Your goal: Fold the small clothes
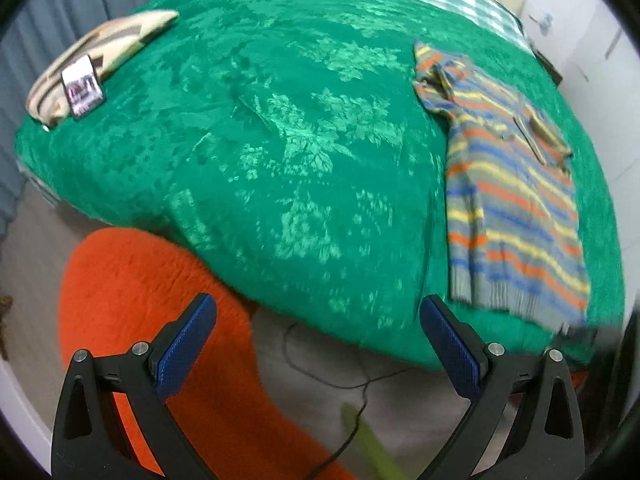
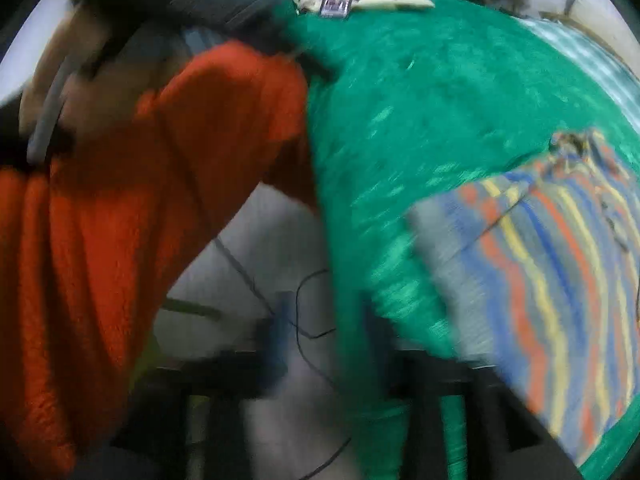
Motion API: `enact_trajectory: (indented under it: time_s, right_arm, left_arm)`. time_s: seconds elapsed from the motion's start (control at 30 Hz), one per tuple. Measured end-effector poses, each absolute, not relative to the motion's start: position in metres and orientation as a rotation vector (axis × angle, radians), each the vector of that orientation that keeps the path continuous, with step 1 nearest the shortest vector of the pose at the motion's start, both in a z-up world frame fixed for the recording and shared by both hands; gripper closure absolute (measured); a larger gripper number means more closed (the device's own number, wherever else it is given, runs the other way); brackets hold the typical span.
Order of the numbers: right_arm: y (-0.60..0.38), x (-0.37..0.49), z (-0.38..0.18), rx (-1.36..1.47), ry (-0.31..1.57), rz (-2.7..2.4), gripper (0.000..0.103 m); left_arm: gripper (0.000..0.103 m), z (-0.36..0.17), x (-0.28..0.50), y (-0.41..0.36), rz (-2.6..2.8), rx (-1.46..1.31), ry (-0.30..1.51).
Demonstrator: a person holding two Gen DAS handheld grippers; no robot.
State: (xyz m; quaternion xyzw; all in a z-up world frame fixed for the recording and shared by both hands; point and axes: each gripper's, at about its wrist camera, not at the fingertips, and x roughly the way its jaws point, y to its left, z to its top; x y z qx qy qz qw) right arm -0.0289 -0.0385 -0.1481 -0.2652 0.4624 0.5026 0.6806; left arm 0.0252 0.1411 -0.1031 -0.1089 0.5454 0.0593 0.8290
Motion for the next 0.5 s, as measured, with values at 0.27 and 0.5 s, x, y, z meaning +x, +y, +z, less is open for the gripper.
enact_trajectory:
  time_s: [0.27,0.5]
  right_arm:
    - [-0.182,-0.016,-0.123,-0.101,1.083,0.677,0.047]
    - [-0.328,0.002,-0.122,0.233,1.099,0.183,0.046]
  left_arm:
    - [0.001,-0.112,0.055,0.099,-0.117,-0.250,1.198]
    - [0.014,-0.151,0.099,-0.003,-0.182,0.028,1.271]
